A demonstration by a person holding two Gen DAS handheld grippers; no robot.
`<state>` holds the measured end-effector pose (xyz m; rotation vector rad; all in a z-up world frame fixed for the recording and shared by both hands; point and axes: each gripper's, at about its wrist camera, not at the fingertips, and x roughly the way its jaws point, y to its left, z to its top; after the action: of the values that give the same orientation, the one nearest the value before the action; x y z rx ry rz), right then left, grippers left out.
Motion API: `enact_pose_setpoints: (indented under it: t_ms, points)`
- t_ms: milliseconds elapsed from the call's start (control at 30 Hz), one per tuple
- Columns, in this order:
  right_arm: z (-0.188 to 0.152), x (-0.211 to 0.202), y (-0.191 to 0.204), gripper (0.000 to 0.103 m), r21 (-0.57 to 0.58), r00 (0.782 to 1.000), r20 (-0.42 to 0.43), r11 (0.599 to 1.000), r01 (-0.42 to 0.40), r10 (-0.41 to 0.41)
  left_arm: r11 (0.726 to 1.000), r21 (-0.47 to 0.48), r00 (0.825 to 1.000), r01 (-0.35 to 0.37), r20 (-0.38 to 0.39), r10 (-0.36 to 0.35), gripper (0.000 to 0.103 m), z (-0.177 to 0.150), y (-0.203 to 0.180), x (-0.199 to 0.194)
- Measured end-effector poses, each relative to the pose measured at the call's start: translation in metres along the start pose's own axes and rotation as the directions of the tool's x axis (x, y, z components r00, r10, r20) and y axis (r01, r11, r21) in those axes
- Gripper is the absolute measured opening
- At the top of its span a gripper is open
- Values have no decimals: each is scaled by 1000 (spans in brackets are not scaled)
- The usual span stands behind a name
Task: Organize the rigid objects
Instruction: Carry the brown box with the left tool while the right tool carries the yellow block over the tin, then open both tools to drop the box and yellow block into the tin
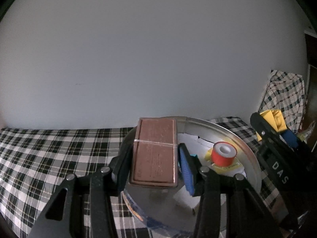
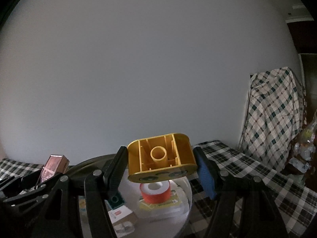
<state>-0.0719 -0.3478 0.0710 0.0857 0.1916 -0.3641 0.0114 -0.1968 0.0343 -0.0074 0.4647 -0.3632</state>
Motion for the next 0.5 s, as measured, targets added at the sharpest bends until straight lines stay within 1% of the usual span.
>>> enact_pose_setpoints:
  t_ms: [167,300,400,500]
  points:
    - [4,20,0,69,2,1000,-24,1000,0,0,1000,-3,999,-19,-27,18,46,6,-3,14]
    - [6,43,2,69,-10,996,-89,1000,-23,22,999,-3,996,-36,-81,35,46,12,-7,32]
    - [9,51,1,69,1,991,-119,998,-56,55,999,9,990,-42,-131,42,46,15,-12,45]
    - [9,61,1,69,2,980,-179,996,-85,84,999,17,986,-50,-161,53,46,18,-15,53]
